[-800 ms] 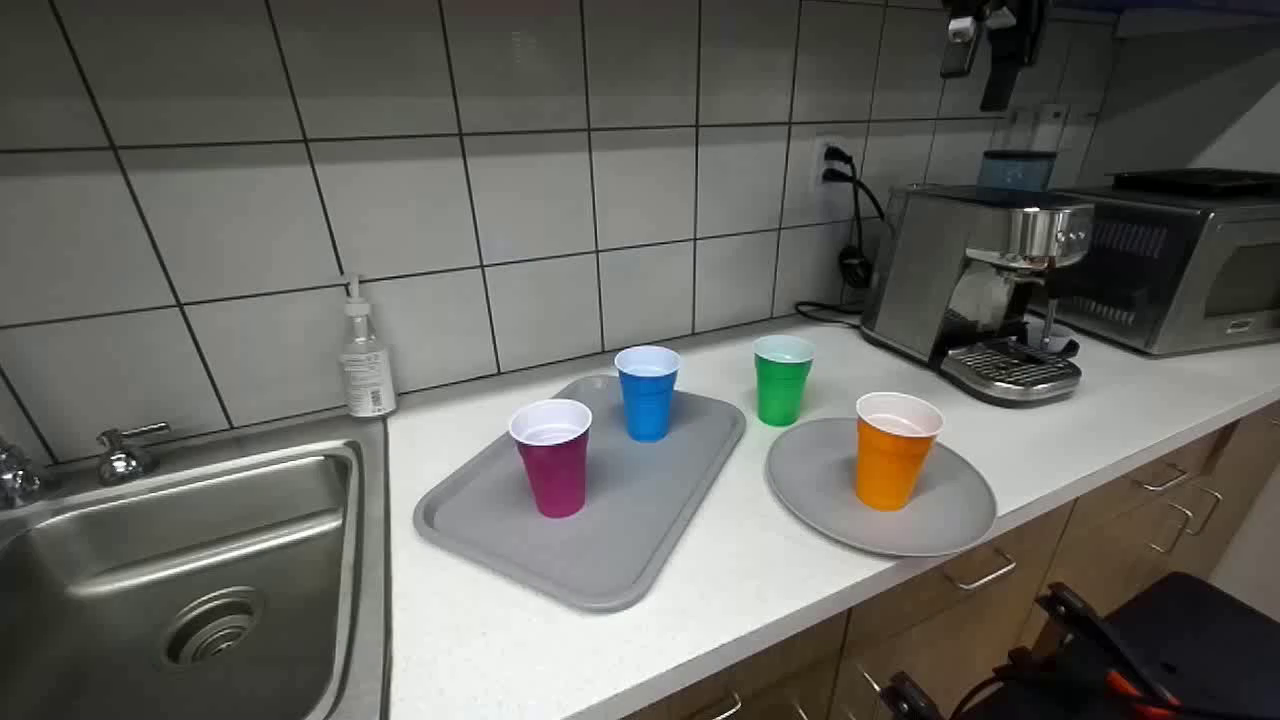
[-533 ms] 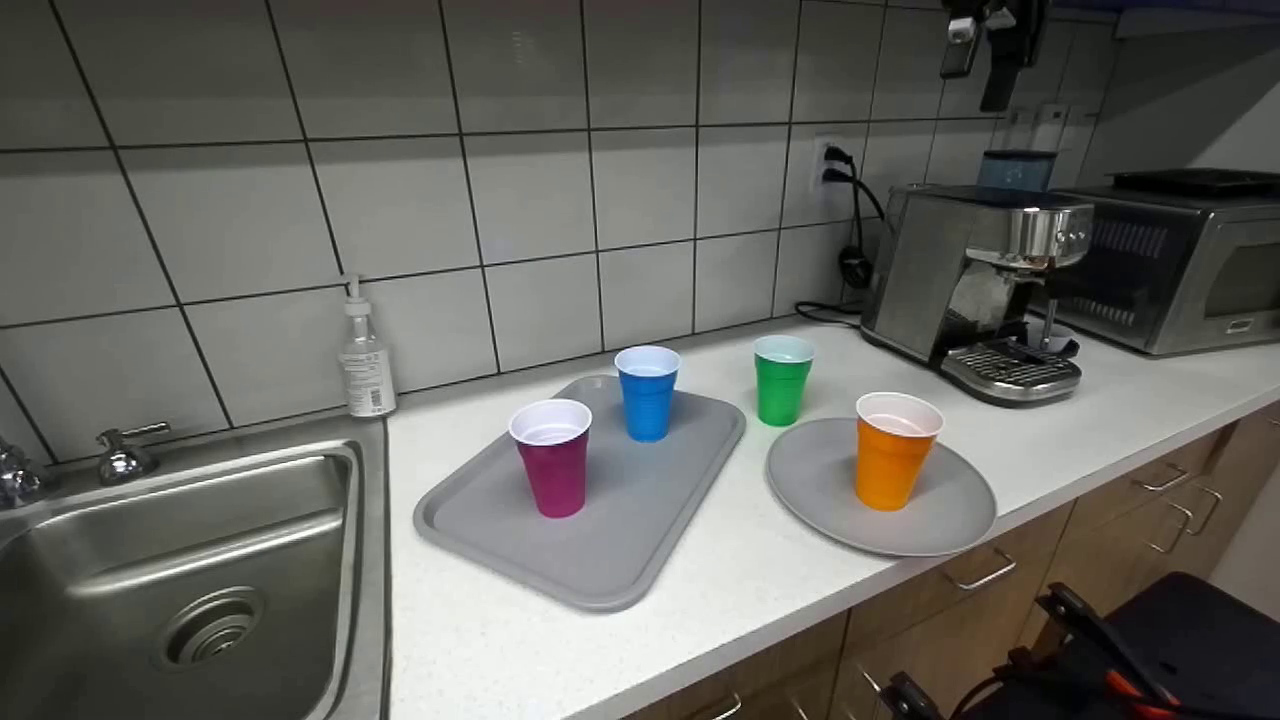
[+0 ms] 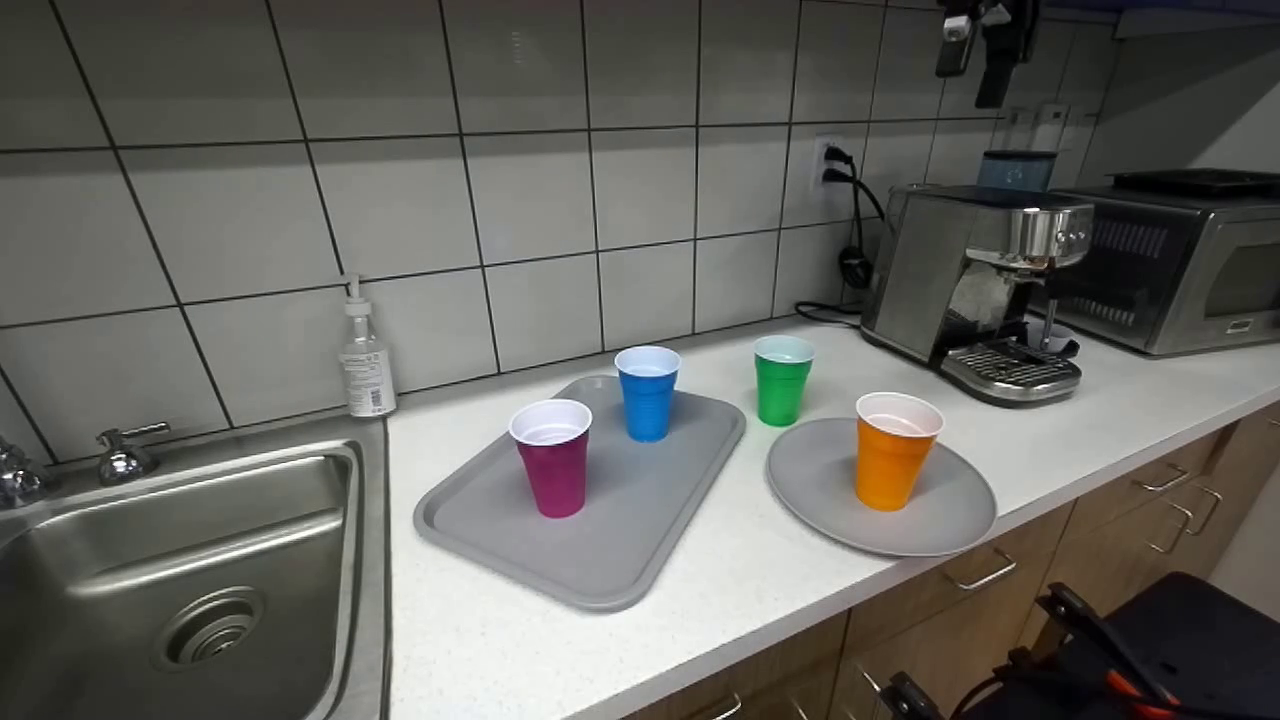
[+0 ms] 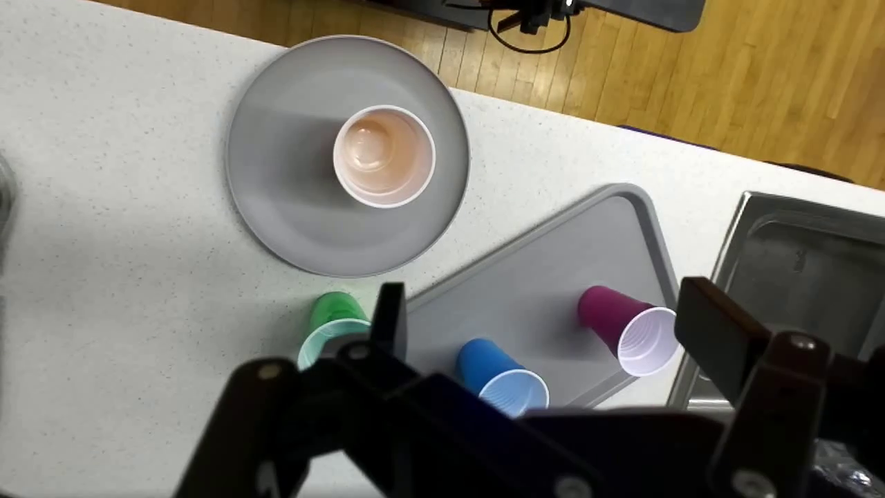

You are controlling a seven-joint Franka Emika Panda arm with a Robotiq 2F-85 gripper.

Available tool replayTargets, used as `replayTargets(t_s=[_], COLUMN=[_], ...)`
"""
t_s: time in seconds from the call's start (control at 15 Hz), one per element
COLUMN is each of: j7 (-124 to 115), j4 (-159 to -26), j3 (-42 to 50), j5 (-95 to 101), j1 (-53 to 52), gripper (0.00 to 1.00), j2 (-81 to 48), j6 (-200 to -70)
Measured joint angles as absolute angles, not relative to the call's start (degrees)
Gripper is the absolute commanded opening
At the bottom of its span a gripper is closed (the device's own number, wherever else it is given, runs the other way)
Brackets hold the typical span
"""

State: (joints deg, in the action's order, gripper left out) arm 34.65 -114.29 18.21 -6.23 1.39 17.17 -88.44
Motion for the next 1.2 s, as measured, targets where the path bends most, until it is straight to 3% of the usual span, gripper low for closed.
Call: replayTargets(t_s=[1.2], j7=[30.39], j4=[-134.23], j3=[15.31], j5=[-1.35], j1=[2.37], gripper=[1.00], j2=[29.15], j6=[-99.62])
